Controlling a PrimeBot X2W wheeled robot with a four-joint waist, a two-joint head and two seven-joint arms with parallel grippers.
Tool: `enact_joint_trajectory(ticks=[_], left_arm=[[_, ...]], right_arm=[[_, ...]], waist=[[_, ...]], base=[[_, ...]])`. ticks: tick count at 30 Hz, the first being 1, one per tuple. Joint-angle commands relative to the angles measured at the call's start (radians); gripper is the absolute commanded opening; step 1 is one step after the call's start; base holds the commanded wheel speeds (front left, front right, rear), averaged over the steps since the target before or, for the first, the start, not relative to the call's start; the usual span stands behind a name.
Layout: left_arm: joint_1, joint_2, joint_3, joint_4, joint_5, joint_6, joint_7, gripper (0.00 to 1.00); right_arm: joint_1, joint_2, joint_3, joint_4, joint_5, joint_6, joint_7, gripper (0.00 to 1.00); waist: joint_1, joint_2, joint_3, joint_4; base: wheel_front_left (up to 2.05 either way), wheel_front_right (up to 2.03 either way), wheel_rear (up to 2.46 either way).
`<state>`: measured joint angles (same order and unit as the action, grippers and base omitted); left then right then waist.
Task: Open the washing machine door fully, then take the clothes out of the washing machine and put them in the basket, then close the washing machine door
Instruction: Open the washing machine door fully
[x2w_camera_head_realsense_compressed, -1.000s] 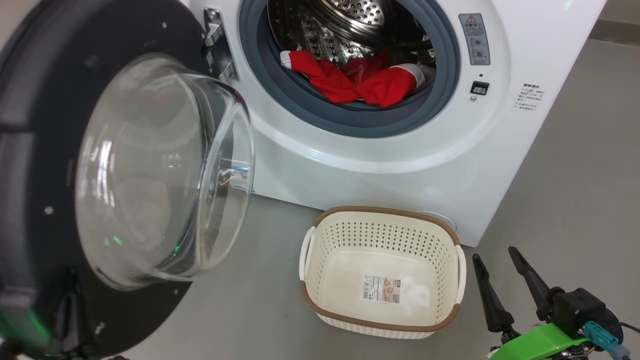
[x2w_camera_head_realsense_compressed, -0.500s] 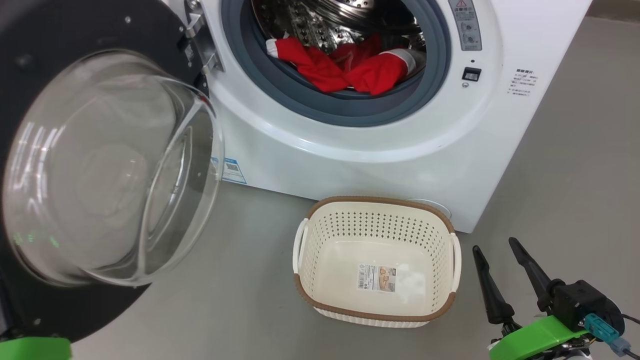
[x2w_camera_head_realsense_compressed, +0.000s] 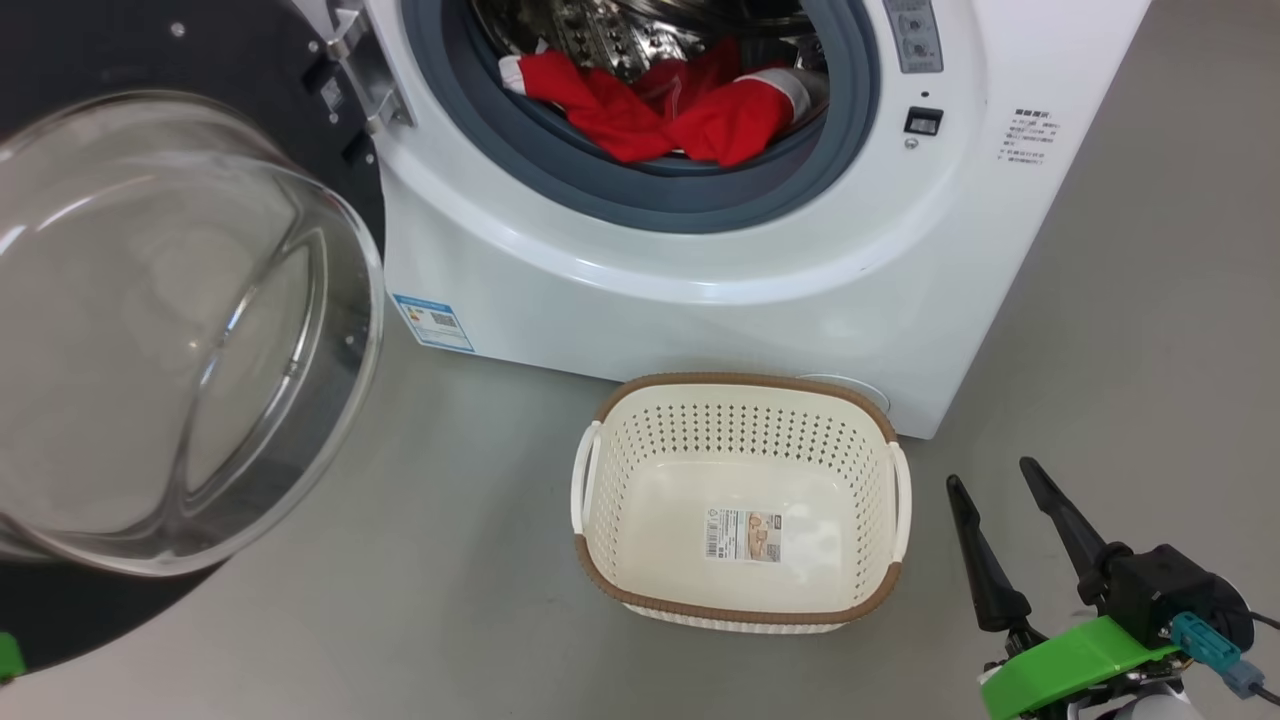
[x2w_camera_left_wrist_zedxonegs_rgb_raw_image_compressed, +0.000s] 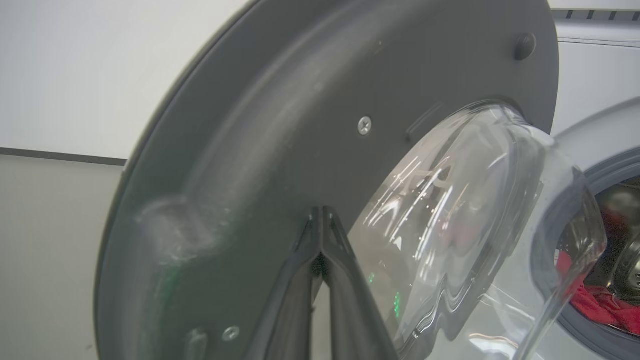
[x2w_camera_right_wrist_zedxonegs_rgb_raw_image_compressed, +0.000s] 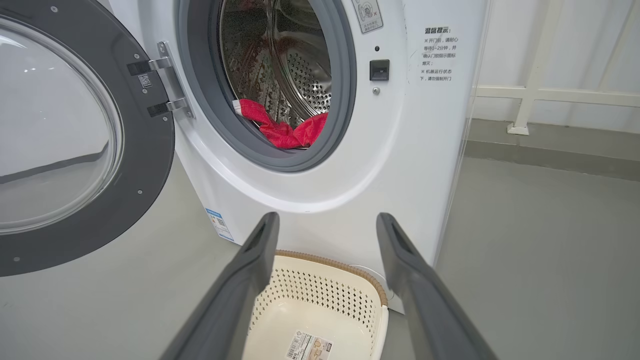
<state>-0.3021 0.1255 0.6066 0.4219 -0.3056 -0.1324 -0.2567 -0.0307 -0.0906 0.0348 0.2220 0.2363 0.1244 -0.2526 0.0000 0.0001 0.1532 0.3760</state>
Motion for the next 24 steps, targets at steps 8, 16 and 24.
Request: enact_joint_trajectory(ticks=[8, 16, 24], left_arm=[[-0.077, 0.122, 0.057, 0.062, 0.005, 0.002, -0.005, 0.0], [-0.102, 0.146, 0.066, 0.103, 0.006, 0.002, -0.005, 0.0], [-0.067, 0.132, 0.046, 0.096, -0.005, 0.002, -0.005, 0.0]], right_arm=[[-0.038, -0.013, 0.014, -0.033, -0.016, 0.006, -0.009, 1.0], [-0.044, -0.011, 0.009, -0.035, -0.022, 0.006, -0.009, 1.0], [-0.039, -0.004, 0.009, -0.031, -0.018, 0.006, -0.009, 1.0]], waist=[[0.0, -0.0001, 0.02, -0.016], [0.0, -0.0001, 0.026, -0.021], [0.0, -0.0001, 0.001, -0.024]], base=[[0.0, 0.0, 0.0], [0.0, 0.0, 0.0], [0.0, 0.0, 0.0]])
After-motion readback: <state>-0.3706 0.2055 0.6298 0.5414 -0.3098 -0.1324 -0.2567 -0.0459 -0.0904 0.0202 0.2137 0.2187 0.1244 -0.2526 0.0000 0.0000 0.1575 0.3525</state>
